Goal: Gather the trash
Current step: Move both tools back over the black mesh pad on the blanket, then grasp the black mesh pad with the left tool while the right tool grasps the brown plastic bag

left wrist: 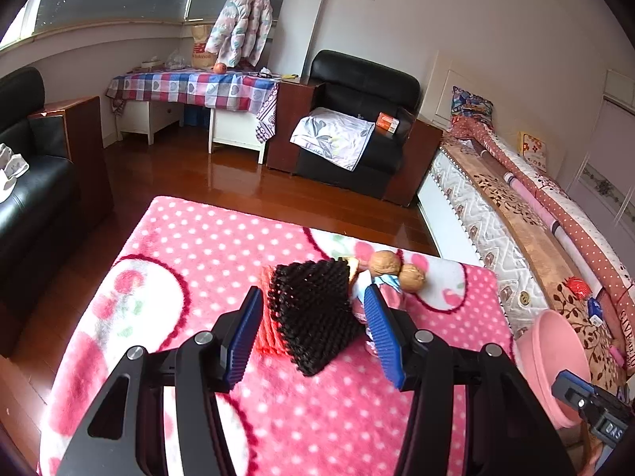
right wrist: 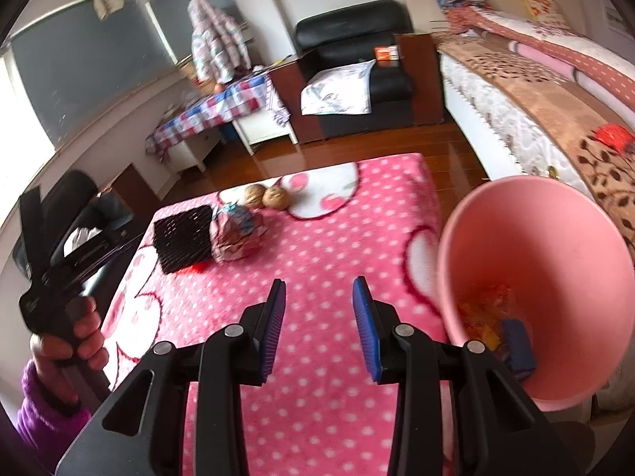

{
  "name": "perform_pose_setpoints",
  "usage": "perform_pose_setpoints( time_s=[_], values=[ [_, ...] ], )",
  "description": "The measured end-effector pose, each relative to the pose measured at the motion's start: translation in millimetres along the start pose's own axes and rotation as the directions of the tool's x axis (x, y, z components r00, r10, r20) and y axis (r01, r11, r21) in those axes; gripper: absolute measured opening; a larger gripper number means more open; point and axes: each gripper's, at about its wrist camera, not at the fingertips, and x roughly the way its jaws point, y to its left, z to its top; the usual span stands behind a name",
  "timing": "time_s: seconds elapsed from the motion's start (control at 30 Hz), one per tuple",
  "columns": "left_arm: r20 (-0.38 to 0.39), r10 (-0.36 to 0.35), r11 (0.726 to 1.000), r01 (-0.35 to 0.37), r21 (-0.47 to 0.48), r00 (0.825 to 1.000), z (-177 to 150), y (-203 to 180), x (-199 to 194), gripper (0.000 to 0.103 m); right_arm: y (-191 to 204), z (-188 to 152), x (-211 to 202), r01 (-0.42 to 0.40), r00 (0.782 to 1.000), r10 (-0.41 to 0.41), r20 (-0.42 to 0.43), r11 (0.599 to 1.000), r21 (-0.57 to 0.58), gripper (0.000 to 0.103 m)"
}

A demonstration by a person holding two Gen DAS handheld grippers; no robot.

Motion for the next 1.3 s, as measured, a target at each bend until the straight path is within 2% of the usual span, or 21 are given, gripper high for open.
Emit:
perform_pose_setpoints(
  time_s=[0.2, 0.27, 0.3, 0.33, 0.4, 0.43, 0.67, 0.83, 0.97, 1.17, 1.3],
  values=[
    [-0.045, 0.012, 1.000, -0.013, -0.011, 0.999, -1, 8, 32, 0.052, 10, -2, 11, -0.001, 1.000, 0.001, -0.027, 1.000, -0.013, 0.036],
    [-0.047, 0.010, 1.000, -0.010, -0.015, 0.999, -1, 10, 39, 0.049, 13, -3, 14, 0.003, 0.999, -0.004, -0.040, 1.000, -0.016, 0.036],
    [-0.044, 0.007, 1.000, -0.008, -0.011, 0.999, -2, 10, 42, 0.037, 14, -2, 16, 0.004, 0.999, -0.004, -0.043, 1.000, -0.018, 0.036],
    [-0.044, 0.004, 1.000, -0.005, -0.007, 0.999, -3, 9, 44, 0.021, 15, -2, 17, 0.005, 0.999, -0.006, -0.046, 1.000, -0.021, 0.036],
    [-0.048, -0.023, 1.000, 0.023, -0.008, 0.999, -4, 10, 45, 0.010, 20, -1, 22, 0.004, 0.999, -0.006, -0.053, 0.999, -0.032, 0.036],
    [-0.045, -0.034, 0.999, 0.033, -0.013, 0.998, -5, 11, 44, 0.009, 23, 0, 24, 0.003, 0.998, -0.005, -0.056, 0.999, -0.038, 0.036],
    [-0.017, -0.136, 0.989, 0.135, -0.060, 0.991, -9, 26, 16, 0.008, 53, 7, 50, -0.054, 0.994, 0.044, -0.099, 0.994, -0.100, 0.036],
    [0.007, -0.174, 0.981, 0.174, -0.090, 0.985, -10, 43, -7, 0.008, 79, 13, 71, -0.078, 0.990, 0.059, -0.125, 0.985, -0.154, 0.036],
    [0.020, -0.187, 0.977, 0.188, -0.101, 0.982, -15, 57, -23, 0.008, 96, 22, 90, -0.080, 0.990, 0.059, -0.126, 0.982, -0.172, 0.046],
    [0.025, -0.196, 0.973, 0.197, -0.116, 0.980, -20, 78, -39, 0.008, 121, 36, 118, -0.069, 0.992, 0.041, -0.123, 0.971, -0.230, 0.046],
    [0.022, -0.201, 0.971, 0.202, -0.131, 0.979, -22, 88, -43, 0.008, 134, 40, 139, -0.034, 0.992, -0.001, -0.125, 0.959, -0.282, 0.046]
  ],
)
